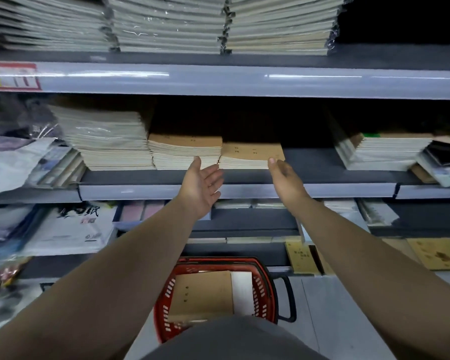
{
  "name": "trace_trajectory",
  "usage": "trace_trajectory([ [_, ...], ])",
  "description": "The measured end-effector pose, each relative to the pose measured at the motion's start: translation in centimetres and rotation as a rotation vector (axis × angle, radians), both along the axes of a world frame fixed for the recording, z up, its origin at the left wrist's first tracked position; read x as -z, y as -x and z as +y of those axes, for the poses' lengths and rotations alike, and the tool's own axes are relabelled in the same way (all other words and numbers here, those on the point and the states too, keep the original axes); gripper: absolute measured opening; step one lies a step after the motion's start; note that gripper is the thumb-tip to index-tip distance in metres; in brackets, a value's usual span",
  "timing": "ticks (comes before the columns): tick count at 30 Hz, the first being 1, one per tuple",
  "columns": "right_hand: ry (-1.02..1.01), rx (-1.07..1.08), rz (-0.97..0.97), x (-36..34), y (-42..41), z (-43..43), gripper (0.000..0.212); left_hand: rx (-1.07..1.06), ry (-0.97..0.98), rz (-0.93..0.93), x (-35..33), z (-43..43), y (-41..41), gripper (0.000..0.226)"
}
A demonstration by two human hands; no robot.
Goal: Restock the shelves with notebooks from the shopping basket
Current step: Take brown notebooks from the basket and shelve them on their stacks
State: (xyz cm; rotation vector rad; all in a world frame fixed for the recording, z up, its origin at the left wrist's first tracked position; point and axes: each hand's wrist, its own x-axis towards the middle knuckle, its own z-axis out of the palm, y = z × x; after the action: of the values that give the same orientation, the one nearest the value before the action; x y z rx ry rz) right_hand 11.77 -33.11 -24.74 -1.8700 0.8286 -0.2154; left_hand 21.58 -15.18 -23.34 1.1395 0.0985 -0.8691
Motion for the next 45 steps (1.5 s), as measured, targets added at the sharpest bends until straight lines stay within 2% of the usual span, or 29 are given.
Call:
trace_trajectory([
  [4, 0.001, 0.05, 0.038, -0.1, 1.8, 3.8, 0.074, 0.051, -0.005, -0.026, -0.1, 3.6, 0.3, 0.072],
  [12, 0.065, 0.131, 0.08, 2.2, 6.1, 13.2, 0.066, 0.11, -0.08, 0.015, 2.7, 12.0, 2.8, 0.07],
  [20, 0.046, 0.13, 0.187, 4.8, 8.8, 18.1, 0.069, 0.117, -0.108, 0.06, 5.3, 16.4, 5.1, 0.07],
  [35, -0.044, 0.097, 0.408, 11.5, 9.0, 16.8, 0.071, 0.101, -0.262, 0.122, 11.2, 14.9, 4.7, 0.076],
  [38, -0.107, 0.095, 0.413, 13.0, 8.8, 16.4, 0.07, 0.09, -0.29, 0.137, 12.9, 14.6, 4.8, 0.076],
  [42, -0.242, 0.159, 0.37, 15.5, 9.0, 16.2, 0.053, 0.075, -0.363, 0.207, 15.6, 14.2, 6.3, 0.072],
  [45, -0.297, 0.155, 0.407, 17.2, 9.1, 16.0, 0.062, 0.049, -0.384, 0.263, 17.5, 13.7, 7.0, 0.072],
])
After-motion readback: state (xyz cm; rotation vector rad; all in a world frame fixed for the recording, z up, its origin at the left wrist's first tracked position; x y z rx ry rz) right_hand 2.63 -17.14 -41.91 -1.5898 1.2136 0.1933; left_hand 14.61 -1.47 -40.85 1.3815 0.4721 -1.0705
